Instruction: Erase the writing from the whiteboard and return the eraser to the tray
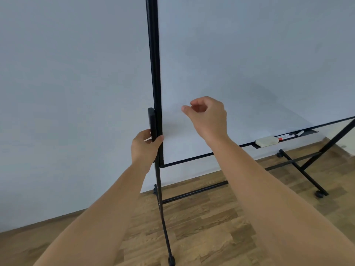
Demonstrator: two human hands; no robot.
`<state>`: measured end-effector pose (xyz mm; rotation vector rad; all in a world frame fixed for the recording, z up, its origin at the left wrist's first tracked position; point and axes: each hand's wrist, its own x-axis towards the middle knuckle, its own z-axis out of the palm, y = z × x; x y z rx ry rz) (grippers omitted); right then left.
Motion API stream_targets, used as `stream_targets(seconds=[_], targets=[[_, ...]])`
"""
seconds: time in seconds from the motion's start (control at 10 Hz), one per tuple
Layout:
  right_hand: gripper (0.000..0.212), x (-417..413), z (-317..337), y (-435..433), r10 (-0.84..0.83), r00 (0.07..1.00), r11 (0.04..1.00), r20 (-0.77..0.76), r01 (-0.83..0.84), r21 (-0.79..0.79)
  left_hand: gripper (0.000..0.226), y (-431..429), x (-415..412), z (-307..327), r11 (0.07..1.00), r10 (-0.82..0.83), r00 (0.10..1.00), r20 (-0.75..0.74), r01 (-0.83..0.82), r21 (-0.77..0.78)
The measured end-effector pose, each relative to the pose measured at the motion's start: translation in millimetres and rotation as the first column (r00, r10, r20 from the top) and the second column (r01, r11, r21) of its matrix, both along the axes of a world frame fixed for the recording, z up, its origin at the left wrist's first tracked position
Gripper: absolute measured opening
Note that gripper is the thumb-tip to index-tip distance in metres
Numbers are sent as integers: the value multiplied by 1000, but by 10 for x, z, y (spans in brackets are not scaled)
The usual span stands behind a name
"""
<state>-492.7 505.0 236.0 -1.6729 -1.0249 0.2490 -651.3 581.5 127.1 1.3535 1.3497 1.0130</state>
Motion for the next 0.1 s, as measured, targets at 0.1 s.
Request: stream_targets(seconds=[0.1], targets=[[20, 223, -17, -217, 61, 997, 998, -35, -61, 12, 50, -278, 116, 77, 994, 102, 994, 29, -104, 42]])
